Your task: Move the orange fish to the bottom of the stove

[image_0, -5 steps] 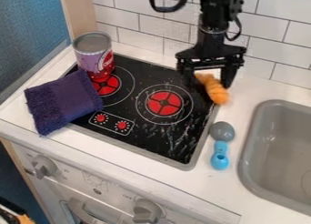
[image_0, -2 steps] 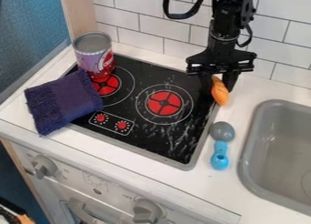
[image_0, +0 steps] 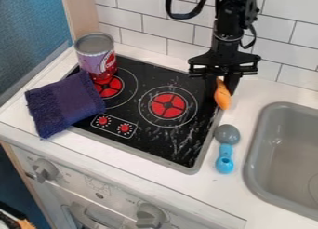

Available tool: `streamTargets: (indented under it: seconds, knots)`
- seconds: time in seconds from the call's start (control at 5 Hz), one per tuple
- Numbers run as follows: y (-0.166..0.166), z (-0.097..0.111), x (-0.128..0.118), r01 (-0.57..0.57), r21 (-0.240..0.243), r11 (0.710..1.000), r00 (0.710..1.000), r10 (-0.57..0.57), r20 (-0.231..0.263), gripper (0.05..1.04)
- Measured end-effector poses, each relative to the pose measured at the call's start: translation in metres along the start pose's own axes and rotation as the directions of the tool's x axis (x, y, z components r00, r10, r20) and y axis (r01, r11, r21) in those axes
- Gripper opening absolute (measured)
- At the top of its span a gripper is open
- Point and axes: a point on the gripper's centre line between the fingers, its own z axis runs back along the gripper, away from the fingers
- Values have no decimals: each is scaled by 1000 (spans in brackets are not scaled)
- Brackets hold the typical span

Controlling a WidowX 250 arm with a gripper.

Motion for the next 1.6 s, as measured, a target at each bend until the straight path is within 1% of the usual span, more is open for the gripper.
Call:
streamTargets:
  seconds: [0.2, 0.4, 0.6, 0.8, 1.0, 1.2, 1.4, 1.6]
  knots:
    - [13, 14, 4, -65, -18, 998, 998, 65, 1, 349]
    - [27, 38, 7, -124, -71, 990, 991, 127, 41, 349]
    - [54, 61, 8, -202, -110, 973, 974, 211, 86, 349]
    - [76, 72, -2, -323, -122, 938, 935, 337, 112, 349]
    - [105, 71, -14, -467, -126, 875, 870, 480, 111, 349]
    - [114, 62, -30, -534, -104, 839, 835, 543, 88, 349]
    - [115, 42, -56, -580, -63, 812, 801, 583, 139, 349]
    - [117, 37, -62, -642, -52, 765, 752, 641, 150, 349]
